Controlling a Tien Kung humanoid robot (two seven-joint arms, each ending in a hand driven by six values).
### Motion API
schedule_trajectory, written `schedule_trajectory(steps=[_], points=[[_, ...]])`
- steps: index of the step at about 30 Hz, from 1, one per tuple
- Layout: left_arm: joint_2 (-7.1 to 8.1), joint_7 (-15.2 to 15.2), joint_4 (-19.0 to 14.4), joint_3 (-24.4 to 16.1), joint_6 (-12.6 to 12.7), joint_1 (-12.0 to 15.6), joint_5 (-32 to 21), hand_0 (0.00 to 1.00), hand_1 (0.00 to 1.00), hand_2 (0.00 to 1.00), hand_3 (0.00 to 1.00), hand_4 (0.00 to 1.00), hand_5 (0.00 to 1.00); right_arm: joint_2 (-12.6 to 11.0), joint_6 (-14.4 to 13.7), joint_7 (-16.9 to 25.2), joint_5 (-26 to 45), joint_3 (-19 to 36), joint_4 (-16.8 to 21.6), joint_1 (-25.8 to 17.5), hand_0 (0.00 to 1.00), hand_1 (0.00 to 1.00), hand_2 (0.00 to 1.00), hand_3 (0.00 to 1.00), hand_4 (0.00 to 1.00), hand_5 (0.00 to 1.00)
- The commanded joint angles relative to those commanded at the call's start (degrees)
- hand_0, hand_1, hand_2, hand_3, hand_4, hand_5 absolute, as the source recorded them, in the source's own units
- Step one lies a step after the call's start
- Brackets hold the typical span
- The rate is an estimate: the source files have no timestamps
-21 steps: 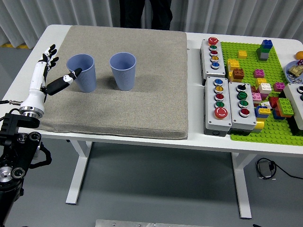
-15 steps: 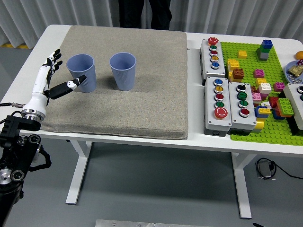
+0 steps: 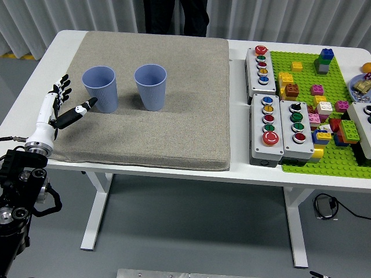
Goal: Pick cup pour cup place
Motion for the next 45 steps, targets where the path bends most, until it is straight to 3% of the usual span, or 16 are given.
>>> schedule_trajectory(steps=[6,14,38,39,44,45], points=[[-1.09,-3.5,2.4,0.6,0.4,-1.8,-4.4,0.901,0.923,0.998,0.998,0.998,0.456,0.2,0.1,0.0,0.1,-0.1,0.0,0.1,0.660,0.648,0.665,0.634,0.491,0.133],[-1.71,-4.6,4.1,1.3,-0.9,-2.4,-8.5,0.890,0.918,0.998,0.998,0.998,0.454,0.4,0.1,0.2,0.9,-0.6,0.0,0.3,0.661,0.648,0.666,0.635,0.491,0.132],[-1.67,-5.3,7.9,3.4,0.3,-3.6,-6.8,0.898,0.914,0.998,0.998,0.998,0.468,0.5,0.2,-0.1,-0.5,0.0,0.0,-0.3,0.661,0.647,0.666,0.634,0.490,0.130],[-1.65,-5.4,7.9,3.4,0.3,-3.7,-6.8,0.891,0.914,0.998,0.998,0.974,0.329,0.5,0.1,-0.1,-0.4,0.0,0.0,-0.3,0.661,0.647,0.666,0.633,0.490,0.130],[-1.46,-5.4,7.6,3.3,0.1,-4.1,-6.2,0.891,0.914,0.998,0.998,0.974,0.329,0.5,0.1,0.0,0.2,-0.3,0.0,0.0,0.661,0.647,0.666,0.633,0.490,0.130],[-1.45,-5.4,7.6,3.3,0.1,-4.1,-6.1,0.891,0.914,0.998,0.998,0.953,0.222,0.5,0.1,0.0,0.2,-0.3,0.0,0.0,0.661,0.647,0.666,0.633,0.490,0.131]])
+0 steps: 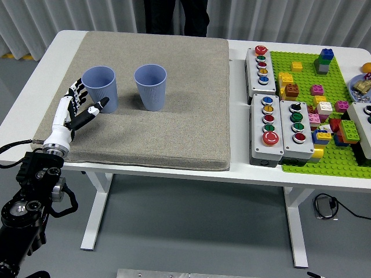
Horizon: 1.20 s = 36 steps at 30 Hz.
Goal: Pick cup pour cup place
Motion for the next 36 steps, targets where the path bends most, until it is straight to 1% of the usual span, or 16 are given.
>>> schedule_trajectory(steps=[5,6,17,18,23,29,30,36], points=[[-0.01,0.1,0.5,-0.2,-0.2,-0.3,-0.1,0.891,0.914,0.998,0.998,0.953,0.222,0.0,0.0,0.0,-0.2,0.1,0.0,0.1,0.661,0.647,0.666,0.633,0.490,0.131],[-0.02,0.1,0.6,-0.2,-0.2,-0.3,-0.1,0.891,0.915,0.998,0.998,0.957,0.237,0.0,0.0,0.0,-0.2,0.1,0.0,0.1,0.661,0.647,0.666,0.633,0.490,0.130],[-0.36,0.3,1.2,0.3,-0.4,-0.9,-0.7,0.891,0.915,0.998,0.998,0.959,0.252,0.0,0.0,0.0,0.2,0.0,0.0,0.4,0.661,0.648,0.665,0.633,0.490,0.130],[-0.39,0.3,1.3,0.4,-0.4,-1.0,-0.7,0.891,0.914,0.998,0.998,0.966,0.276,0.0,0.0,0.1,0.2,0.0,0.0,0.4,0.661,0.647,0.665,0.633,0.490,0.130],[-0.61,0.3,1.8,0.3,-0.3,-1.5,-0.8,0.891,0.914,0.998,0.998,0.966,0.276,0.0,0.0,0.1,0.2,0.0,0.0,0.4,0.661,0.647,0.665,0.633,0.490,0.130],[-0.86,0.1,1.8,0.0,0.0,-1.7,-0.7,0.888,0.913,0.998,0.998,0.968,0.283,0.0,0.0,0.1,0.2,0.0,0.0,0.6,0.661,0.648,0.665,0.633,0.489,0.130],[-0.96,0.1,1.9,-0.2,0.1,-1.8,-0.6,0.887,0.913,0.998,0.998,0.972,0.304,0.1,0.1,0.1,0.3,-0.1,0.0,0.6,0.661,0.648,0.665,0.633,0.490,0.130],[-1.13,0.0,2.4,-0.5,0.3,-1.9,-0.6,0.887,0.912,0.998,0.998,0.973,0.308,0.2,0.1,0.2,0.9,-0.5,0.0,0.7,0.661,0.648,0.665,0.633,0.490,0.130]])
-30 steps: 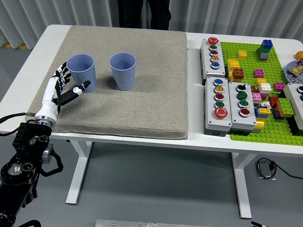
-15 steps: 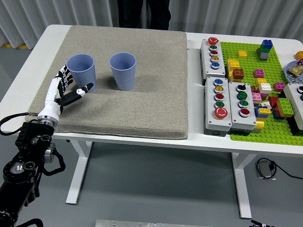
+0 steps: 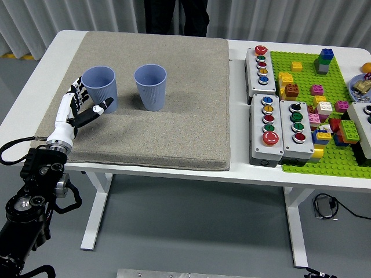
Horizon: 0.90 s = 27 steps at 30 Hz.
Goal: Pick cup pour cup place
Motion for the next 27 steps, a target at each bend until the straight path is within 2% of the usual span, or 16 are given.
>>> schedule_trajectory(steps=[9,27], points=[[-0.21,-0.5,1.3,0.0,0.1,-0.6,-0.8,0.886,0.910,0.998,0.998,0.972,0.311,0.0,0.0,0.0,-0.1,0.0,0.0,0.1,0.661,0.649,0.665,0.633,0.489,0.128],[-0.46,-0.8,3.6,2.8,0.6,-3.1,-1.6,0.877,0.904,0.998,0.998,0.972,0.325,0.0,0.1,-0.2,-0.5,0.0,0.0,-0.3,0.662,0.648,0.664,0.633,0.490,0.130]])
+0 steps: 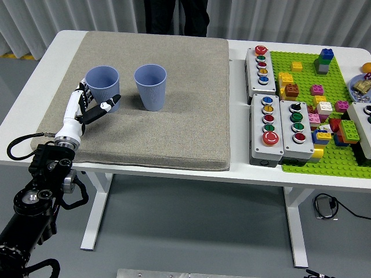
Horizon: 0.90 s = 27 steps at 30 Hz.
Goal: Pick cup pour cup place
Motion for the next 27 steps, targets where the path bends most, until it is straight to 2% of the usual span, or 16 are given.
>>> schedule_trajectory(steps=[10,27], points=[[0.17,0.1,0.3,0.1,0.3,-0.6,-0.2,0.875,0.904,0.998,0.998,0.971,0.345,-0.1,0.0,0.1,0.3,-0.2,0.0,0.2,0.662,0.648,0.663,0.633,0.490,0.130],[0.37,-0.3,4.2,0.9,0.6,-2.8,-0.8,0.876,0.902,0.998,0.998,0.970,0.352,0.0,0.0,0.0,0.6,-0.2,0.0,0.7,0.662,0.648,0.665,0.633,0.489,0.130]])
